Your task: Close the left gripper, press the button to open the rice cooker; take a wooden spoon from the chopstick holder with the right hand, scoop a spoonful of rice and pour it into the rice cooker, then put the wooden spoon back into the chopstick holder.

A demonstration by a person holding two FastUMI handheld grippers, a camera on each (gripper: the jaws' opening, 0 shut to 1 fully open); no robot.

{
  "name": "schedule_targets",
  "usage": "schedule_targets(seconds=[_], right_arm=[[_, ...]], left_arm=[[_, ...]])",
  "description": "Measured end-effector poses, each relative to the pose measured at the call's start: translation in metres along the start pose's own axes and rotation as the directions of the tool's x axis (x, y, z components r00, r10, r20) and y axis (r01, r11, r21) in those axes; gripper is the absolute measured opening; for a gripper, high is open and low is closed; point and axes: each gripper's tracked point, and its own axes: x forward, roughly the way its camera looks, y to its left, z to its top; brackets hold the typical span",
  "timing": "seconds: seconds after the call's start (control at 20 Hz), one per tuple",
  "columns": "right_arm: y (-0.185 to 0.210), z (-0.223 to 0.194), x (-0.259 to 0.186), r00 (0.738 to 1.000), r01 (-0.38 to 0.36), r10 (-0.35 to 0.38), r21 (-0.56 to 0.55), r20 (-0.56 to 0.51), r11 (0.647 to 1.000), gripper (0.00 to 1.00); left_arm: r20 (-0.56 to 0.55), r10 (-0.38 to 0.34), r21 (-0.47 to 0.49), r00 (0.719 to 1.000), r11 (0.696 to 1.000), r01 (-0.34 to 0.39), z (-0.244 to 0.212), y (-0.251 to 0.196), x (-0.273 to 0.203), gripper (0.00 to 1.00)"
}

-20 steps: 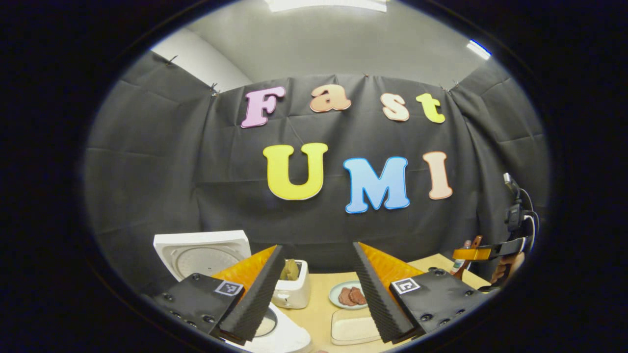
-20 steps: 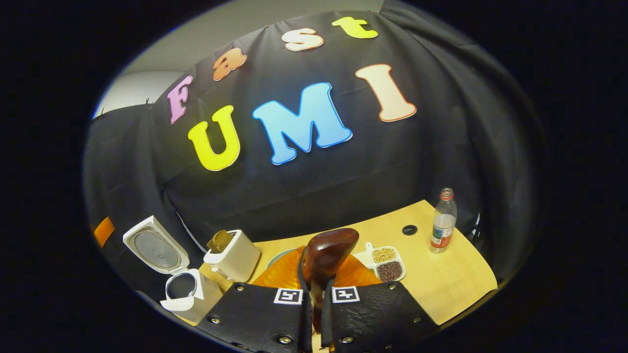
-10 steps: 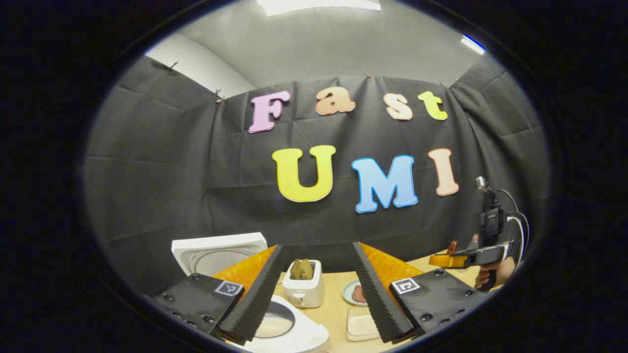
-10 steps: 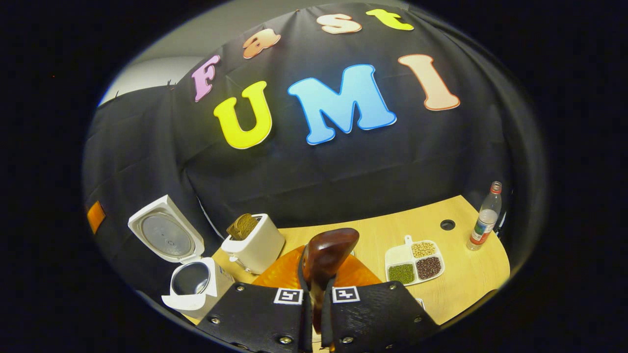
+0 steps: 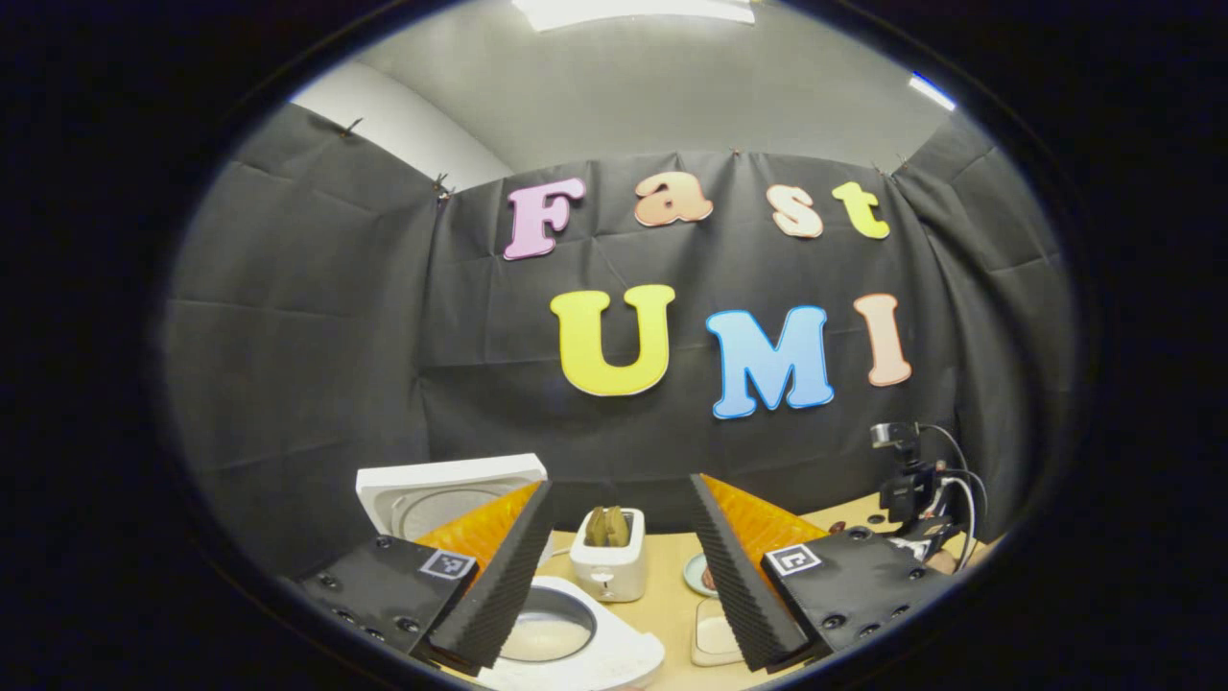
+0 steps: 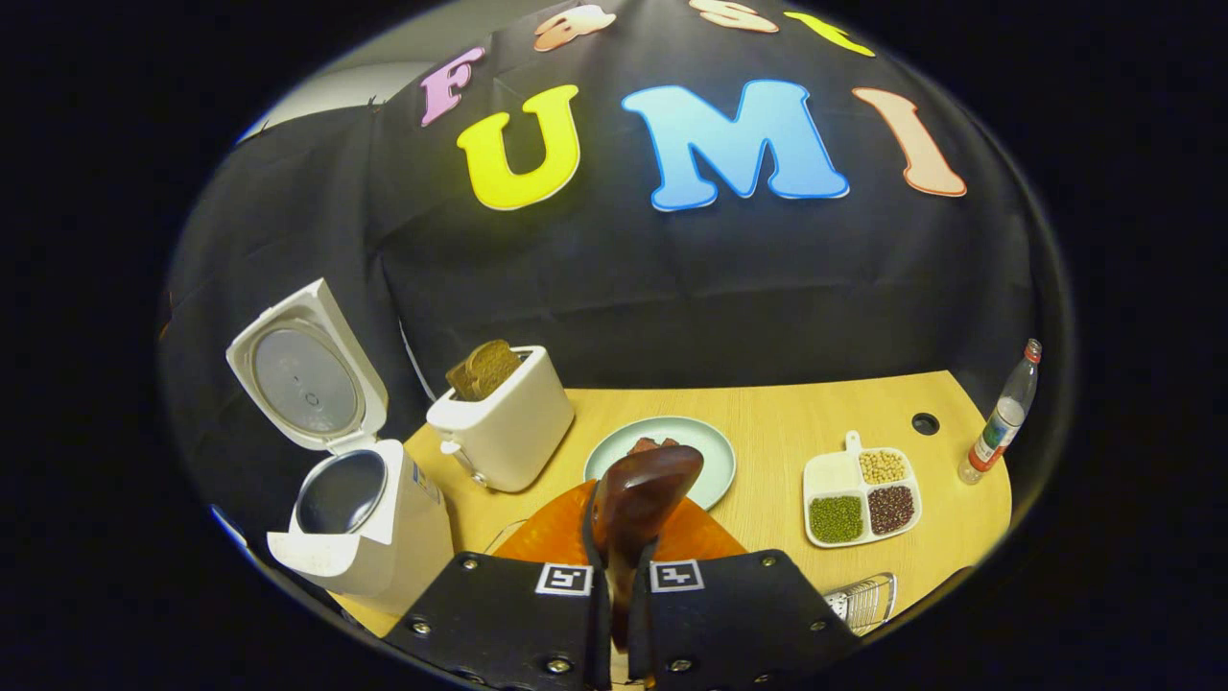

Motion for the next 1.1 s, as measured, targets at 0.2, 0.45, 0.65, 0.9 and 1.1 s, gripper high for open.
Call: schedule_targets(seconds=[0.2,0.45,0.65,0.9,1.1], right_arm=[[-0.002,-0.023,0.024,0.998,0.044,-0.050,-0.126,-0.041,0.991,0.07],[0.004,-0.044,0.044,0.993,0.063,-0.082,-0.210,-0.084,0.976,0.08],[0.030,-0.058,0.050,0.992,0.024,-0.043,-0.156,-0.120,0.988,0.08],[0.049,-0.063,0.053,0.991,-0.025,0.035,0.075,-0.132,0.997,0.08],[0.027,-0.064,0.050,0.989,-0.029,0.095,0.470,-0.116,0.882,0.08]], left_arm=[[-0.016,0.030,-0.013,0.999,0.999,-0.031,-0.009,0.016,-0.005,0.89],[-0.046,0.056,-0.008,0.997,0.998,-0.056,-0.021,0.032,-0.008,0.89],[-0.058,0.072,0.011,0.996,0.997,-0.072,-0.025,0.044,-0.009,0.90],[-0.065,0.088,0.011,0.994,0.996,-0.087,-0.026,0.054,-0.011,0.98],[-0.064,0.084,0.014,0.994,0.996,-0.083,-0.024,0.051,-0.010,0.96]])
